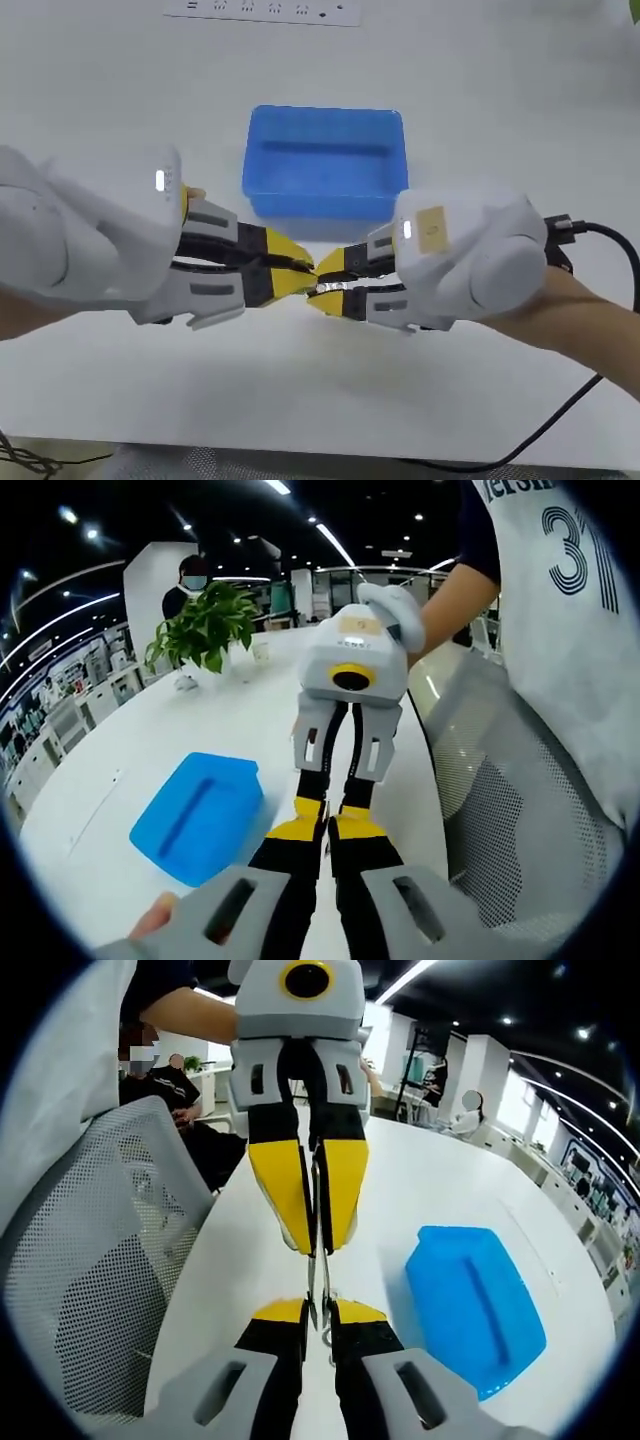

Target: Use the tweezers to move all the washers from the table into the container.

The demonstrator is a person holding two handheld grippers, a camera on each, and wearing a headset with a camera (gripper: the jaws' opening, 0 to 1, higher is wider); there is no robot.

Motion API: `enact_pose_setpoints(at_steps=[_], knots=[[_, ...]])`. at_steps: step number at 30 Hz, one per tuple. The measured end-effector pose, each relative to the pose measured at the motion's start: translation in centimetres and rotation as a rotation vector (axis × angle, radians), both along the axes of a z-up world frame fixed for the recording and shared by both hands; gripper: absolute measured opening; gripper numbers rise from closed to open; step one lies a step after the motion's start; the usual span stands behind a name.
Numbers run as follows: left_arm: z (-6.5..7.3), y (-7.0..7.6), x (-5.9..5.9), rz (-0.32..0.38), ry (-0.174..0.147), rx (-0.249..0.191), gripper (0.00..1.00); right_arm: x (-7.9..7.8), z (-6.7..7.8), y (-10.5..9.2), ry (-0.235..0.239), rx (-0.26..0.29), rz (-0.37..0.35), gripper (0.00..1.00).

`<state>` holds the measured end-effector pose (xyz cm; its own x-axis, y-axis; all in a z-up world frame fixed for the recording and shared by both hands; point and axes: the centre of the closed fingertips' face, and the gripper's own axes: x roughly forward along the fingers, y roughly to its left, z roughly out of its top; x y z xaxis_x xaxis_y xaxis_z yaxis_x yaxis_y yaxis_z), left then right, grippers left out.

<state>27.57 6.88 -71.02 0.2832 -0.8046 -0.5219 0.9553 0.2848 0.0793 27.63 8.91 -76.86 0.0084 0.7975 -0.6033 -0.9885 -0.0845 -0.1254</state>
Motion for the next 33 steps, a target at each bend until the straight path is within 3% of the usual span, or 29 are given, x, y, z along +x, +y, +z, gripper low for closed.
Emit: enact_pose_setpoints(at_steps=[18, 28, 33], knots=[[-0.8, -0.4, 0.7, -0.003, 0.006, 0.006, 0.07, 0.9, -0.8, -0.5, 0.026, -0.014, -0.049, 0.10], [-1.4, -0.3, 0.9, -0.001, 0.032, 0.017, 0.07, 0.8, -1.4, -0.3, 0.053, -0.020, -0.052, 0.10], [-1.7, -0.4, 1.0, -0.008, 0.024, 0.022, 0.07, 0.9, -1.6, -0.5, 0.055, -0.024, -0.057, 0.10]])
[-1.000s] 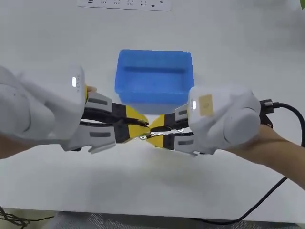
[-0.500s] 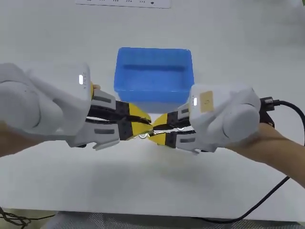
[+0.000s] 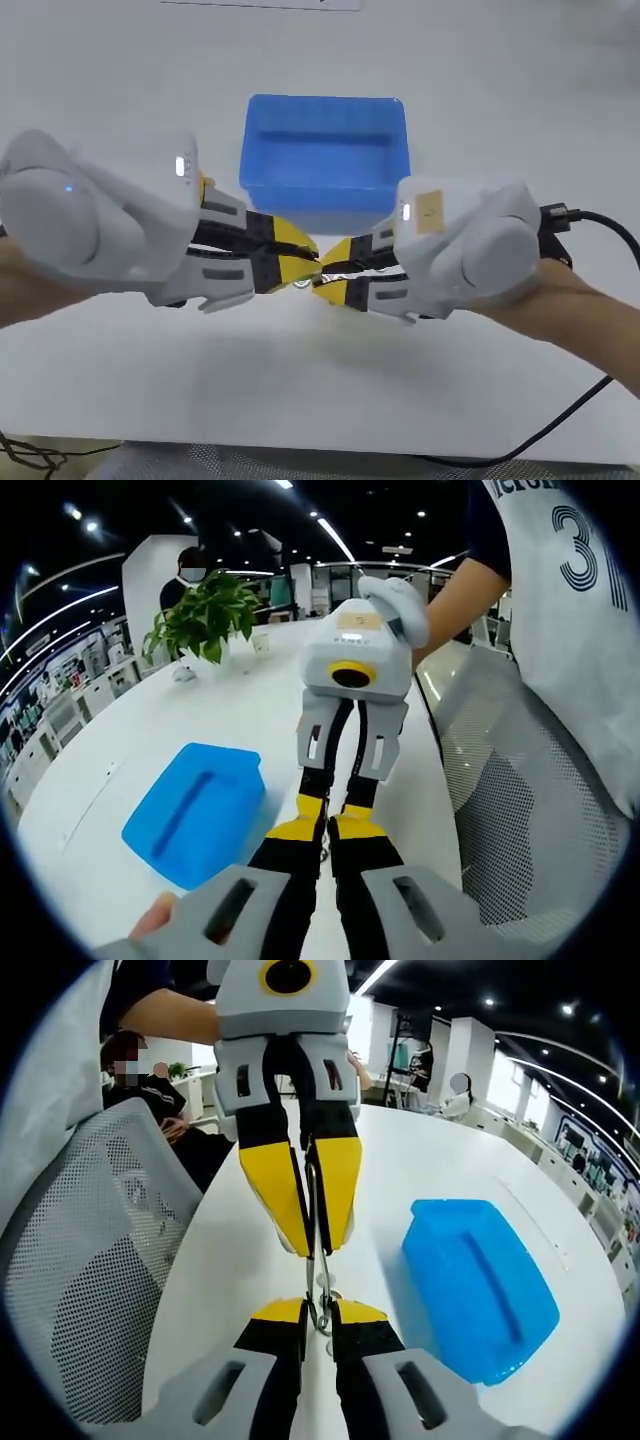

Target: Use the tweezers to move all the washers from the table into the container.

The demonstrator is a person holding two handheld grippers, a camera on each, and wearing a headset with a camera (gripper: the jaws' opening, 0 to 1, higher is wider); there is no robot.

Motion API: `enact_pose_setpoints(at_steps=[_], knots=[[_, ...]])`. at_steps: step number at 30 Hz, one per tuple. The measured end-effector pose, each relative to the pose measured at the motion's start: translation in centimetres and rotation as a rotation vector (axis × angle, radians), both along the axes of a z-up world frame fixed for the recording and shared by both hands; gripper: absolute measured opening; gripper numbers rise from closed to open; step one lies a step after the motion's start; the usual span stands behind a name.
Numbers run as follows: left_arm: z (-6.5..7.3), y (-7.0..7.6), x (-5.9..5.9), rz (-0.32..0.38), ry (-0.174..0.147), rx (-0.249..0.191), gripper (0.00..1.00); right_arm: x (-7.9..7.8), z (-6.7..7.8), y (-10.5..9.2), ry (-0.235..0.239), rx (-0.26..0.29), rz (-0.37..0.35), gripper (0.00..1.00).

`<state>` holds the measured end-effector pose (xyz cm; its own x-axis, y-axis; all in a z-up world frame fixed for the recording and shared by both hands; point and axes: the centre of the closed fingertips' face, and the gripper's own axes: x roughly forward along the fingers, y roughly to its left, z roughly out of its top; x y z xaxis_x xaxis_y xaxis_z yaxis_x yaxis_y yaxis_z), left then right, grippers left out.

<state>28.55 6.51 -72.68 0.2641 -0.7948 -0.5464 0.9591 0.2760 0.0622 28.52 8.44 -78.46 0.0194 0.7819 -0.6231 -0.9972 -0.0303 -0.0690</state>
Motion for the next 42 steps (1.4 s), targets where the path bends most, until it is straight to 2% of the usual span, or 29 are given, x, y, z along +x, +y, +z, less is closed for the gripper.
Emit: enact_pose_setpoints(at_steps=[11, 17, 19, 21, 22, 26, 29, 31, 37, 42], knots=[[0.1, -0.3, 0.1, -0.001, 0.005, -0.005, 0.07, -0.1, 0.4, 0.1, 0.004, 0.016, 0.003, 0.11], [0.1, -0.2, 0.4, 0.018, 0.003, -0.001, 0.07, 0.1, 0.2, 0.2, 0.004, -0.001, 0.001, 0.10], [0.1, -0.2, 0.5, 0.024, 0.010, -0.005, 0.07, 0.1, 0.0, 0.2, -0.007, -0.020, 0.008, 0.10], [0.1, -0.2, 0.6, 0.029, 0.018, -0.008, 0.07, 0.1, -0.1, 0.1, 0.008, -0.029, -0.001, 0.10], [0.0, -0.1, 0.5, 0.033, 0.041, -0.013, 0.07, 0.1, -0.1, 0.1, 0.017, -0.025, -0.006, 0.09], [0.0, 0.0, 0.3, 0.032, 0.050, -0.008, 0.07, 0.0, -0.1, 0.1, 0.009, -0.015, -0.016, 0.09], [-0.1, 0.1, 0.1, 0.027, 0.054, 0.007, 0.07, -0.2, -0.1, 0.3, -0.020, -0.028, 0.000, 0.09], [0.0, 0.2, -0.1, 0.026, 0.061, 0.008, 0.07, -0.2, 0.0, 0.3, -0.015, -0.029, -0.002, 0.09], [1.2, 0.5, 0.0, 0.030, 0.042, 0.002, 0.07, 0.0, 1.1, 0.6, -0.024, -0.010, -0.009, 0.09], [2.8, 0.7, 0.2, 0.031, 0.017, -0.005, 0.07, 0.4, 2.8, 0.8, -0.042, 0.001, -0.011, 0.09]])
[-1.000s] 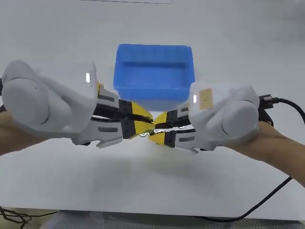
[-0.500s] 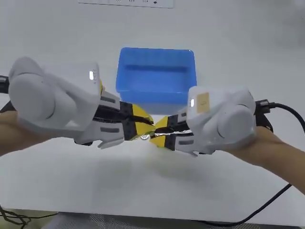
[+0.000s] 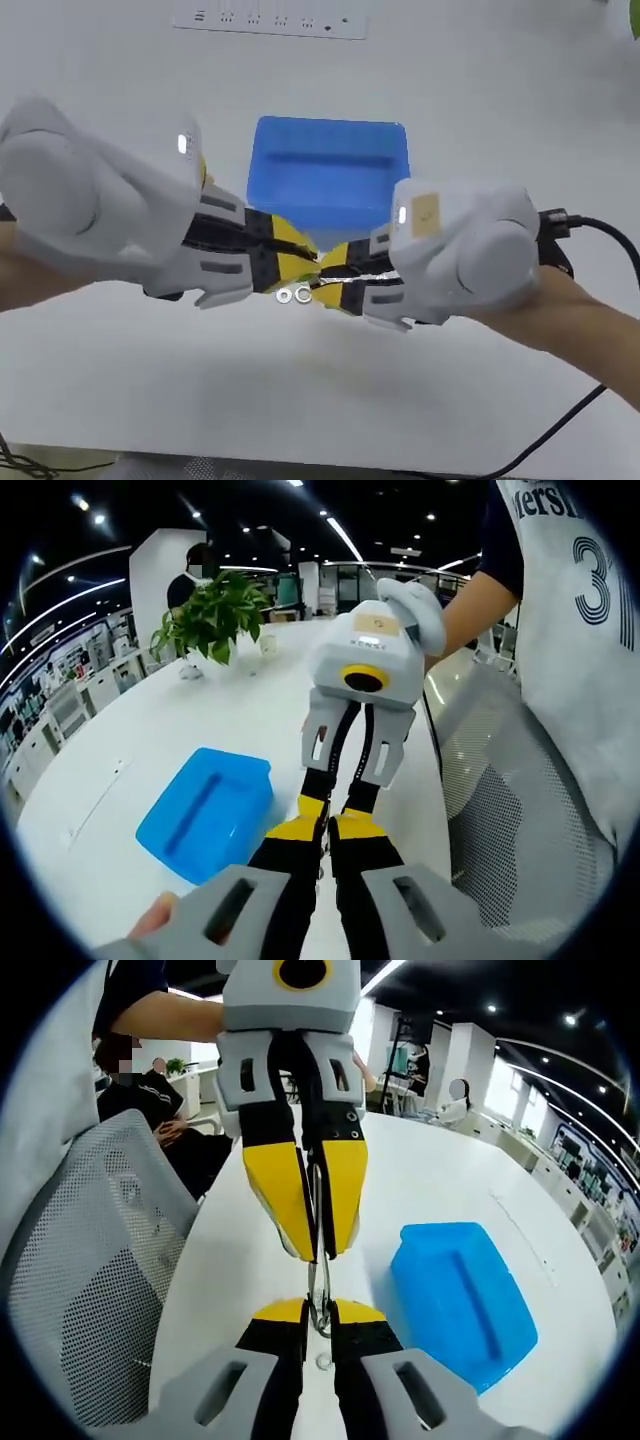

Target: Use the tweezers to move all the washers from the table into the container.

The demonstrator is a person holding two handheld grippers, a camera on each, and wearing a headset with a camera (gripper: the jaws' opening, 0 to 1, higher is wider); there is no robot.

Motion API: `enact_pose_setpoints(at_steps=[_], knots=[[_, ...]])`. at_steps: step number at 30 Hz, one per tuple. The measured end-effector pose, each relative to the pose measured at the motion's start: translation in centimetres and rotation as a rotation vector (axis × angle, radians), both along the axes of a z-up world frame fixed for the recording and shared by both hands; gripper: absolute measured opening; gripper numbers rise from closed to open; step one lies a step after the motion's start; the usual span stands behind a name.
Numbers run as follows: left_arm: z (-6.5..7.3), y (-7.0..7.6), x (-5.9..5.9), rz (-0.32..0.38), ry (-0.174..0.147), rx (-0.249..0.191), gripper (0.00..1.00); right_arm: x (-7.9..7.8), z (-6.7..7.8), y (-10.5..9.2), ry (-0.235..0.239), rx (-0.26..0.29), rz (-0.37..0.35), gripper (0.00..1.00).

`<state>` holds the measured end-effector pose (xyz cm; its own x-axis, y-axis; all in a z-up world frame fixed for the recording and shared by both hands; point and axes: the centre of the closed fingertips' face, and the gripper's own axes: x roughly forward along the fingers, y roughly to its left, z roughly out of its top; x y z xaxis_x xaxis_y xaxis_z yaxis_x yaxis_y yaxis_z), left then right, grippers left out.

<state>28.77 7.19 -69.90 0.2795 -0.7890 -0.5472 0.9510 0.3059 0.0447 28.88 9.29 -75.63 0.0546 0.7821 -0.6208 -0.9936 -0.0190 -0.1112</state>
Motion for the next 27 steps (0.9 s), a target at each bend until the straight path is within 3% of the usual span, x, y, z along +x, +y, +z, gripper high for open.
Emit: enact_pose_setpoints(at_steps=[5, 7, 9, 16, 21, 24, 27], knots=[[1.6, 0.2, 0.3, 0.003, -0.023, -0.012, 0.07, 0.4, 1.6, 0.1, -0.022, 0.007, -0.010, 0.09], [2.3, 0.1, 0.4, 0.015, 0.009, -0.023, 0.07, 0.4, 2.3, 0.1, -0.040, 0.009, -0.003, 0.09], [3.1, 0.1, 0.7, 0.010, -0.015, -0.023, 0.07, 0.9, 3.1, 0.0, -0.083, 0.008, 0.003, 0.09], [5.5, -0.3, 1.8, -0.016, -0.077, -0.021, 0.07, 2.5, 5.6, -0.2, -0.136, 0.029, -0.006, 0.09], [5.7, -0.2, 3.8, 0.001, -0.095, -0.028, 0.07, 4.2, 6.2, -0.3, -0.167, 0.031, -0.003, 0.09], [5.8, -0.1, 4.9, 0.009, -0.102, -0.020, 0.07, 5.7, 6.3, -0.4, -0.209, 0.005, 0.003, 0.09], [6.0, -0.2, 6.3, 0.012, -0.111, -0.019, 0.07, 7.0, 6.3, -0.4, -0.208, 0.011, 0.003, 0.09]])
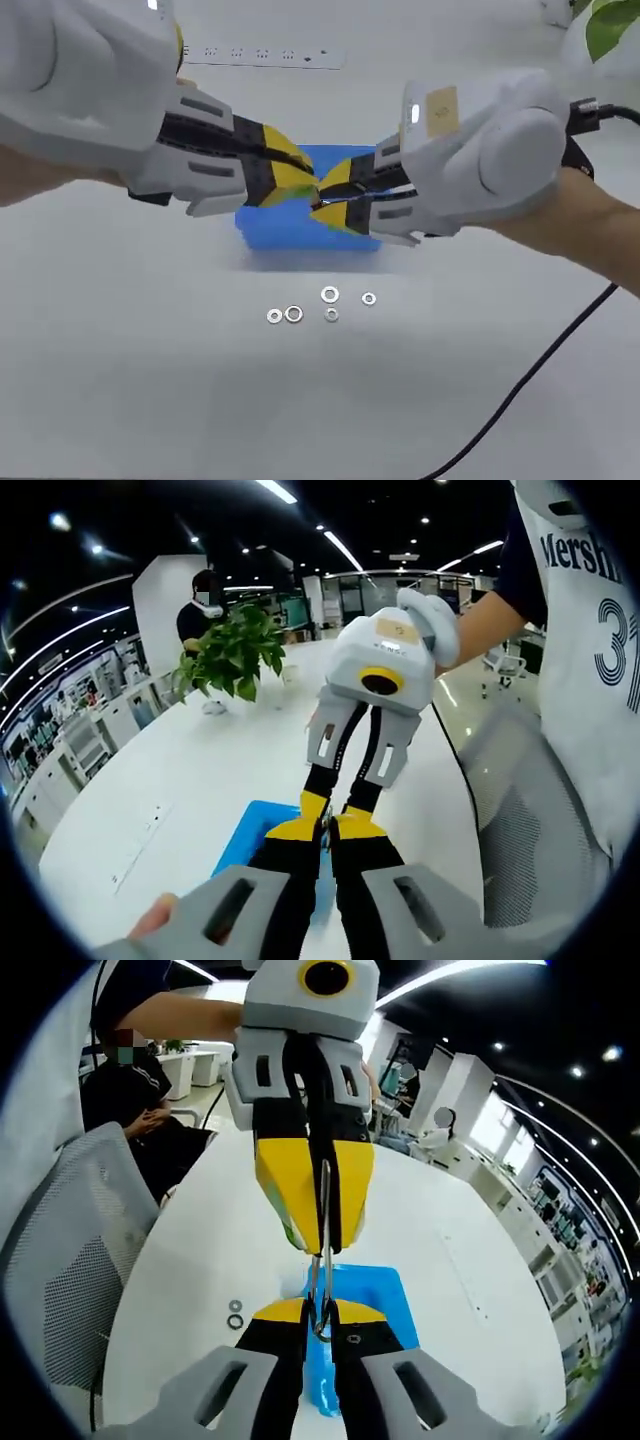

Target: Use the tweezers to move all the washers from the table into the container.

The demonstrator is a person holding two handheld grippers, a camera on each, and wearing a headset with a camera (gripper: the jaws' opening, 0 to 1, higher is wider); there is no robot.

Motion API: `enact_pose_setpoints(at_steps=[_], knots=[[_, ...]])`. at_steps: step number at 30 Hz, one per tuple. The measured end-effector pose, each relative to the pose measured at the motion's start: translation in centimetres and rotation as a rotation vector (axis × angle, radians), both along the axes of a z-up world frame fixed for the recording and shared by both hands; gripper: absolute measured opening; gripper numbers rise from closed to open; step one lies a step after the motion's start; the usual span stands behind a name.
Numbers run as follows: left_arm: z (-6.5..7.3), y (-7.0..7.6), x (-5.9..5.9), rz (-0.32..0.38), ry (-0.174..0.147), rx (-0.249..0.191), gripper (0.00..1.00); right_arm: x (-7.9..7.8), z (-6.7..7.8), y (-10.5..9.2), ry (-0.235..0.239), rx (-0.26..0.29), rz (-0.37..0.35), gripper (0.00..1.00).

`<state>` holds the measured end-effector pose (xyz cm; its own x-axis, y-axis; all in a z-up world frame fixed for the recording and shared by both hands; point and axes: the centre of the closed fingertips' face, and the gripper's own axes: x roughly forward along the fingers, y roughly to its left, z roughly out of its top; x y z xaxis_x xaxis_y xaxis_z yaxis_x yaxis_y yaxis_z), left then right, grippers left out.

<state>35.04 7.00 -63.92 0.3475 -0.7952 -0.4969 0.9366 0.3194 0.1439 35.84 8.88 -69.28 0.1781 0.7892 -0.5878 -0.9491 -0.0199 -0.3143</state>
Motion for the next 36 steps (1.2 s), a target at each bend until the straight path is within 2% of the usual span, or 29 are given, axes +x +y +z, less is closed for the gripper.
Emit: enact_pose_setpoints(at_steps=[3, 7, 9, 12, 13, 15, 17, 23, 27, 36], knots=[[-0.2, -0.1, 1.5, 0.002, -0.027, 0.027, 0.07, 1.5, -0.2, 0.1, 0.000, 0.008, -0.012, 0.09], [-0.9, -0.1, 3.3, 0.017, -0.028, 0.029, 0.07, 3.4, -0.9, 0.4, 0.004, 0.015, -0.023, 0.09], [-2.0, 0.4, 4.6, 0.026, -0.029, 0.035, 0.07, 4.6, -1.9, 0.6, 0.016, 0.015, -0.028, 0.09], [-3.3, 0.9, 5.6, 0.032, -0.013, 0.036, 0.08, 5.5, -3.2, 0.9, 0.027, 0.007, -0.028, 0.09], [-4.0, 1.1, 5.9, 0.041, 0.025, 0.028, 0.08, 5.7, -3.8, 1.0, 0.038, 0.004, -0.025, 0.09], [-4.8, 1.3, 6.5, 0.041, 0.021, 0.044, 0.08, 6.3, -4.9, 1.2, 0.056, 0.000, -0.026, 0.09], [-5.7, 1.5, 6.7, 0.039, 0.048, 0.056, 0.08, 6.7, -5.9, 1.4, 0.072, -0.008, -0.024, 0.09], [-7.6, 1.6, 7.6, 0.043, 0.087, 0.058, 0.08, 7.0, -7.7, 1.6, 0.124, -0.019, -0.028, 0.09], [-8.3, 1.7, 7.9, 0.047, 0.100, 0.058, 0.08, 7.0, -8.1, 1.6, 0.144, -0.022, -0.034, 0.09], [-9.1, 1.5, 7.4, 0.025, 0.108, 0.083, 0.08, 6.4, -8.8, 1.5, 0.158, -0.046, -0.044, 0.10]])
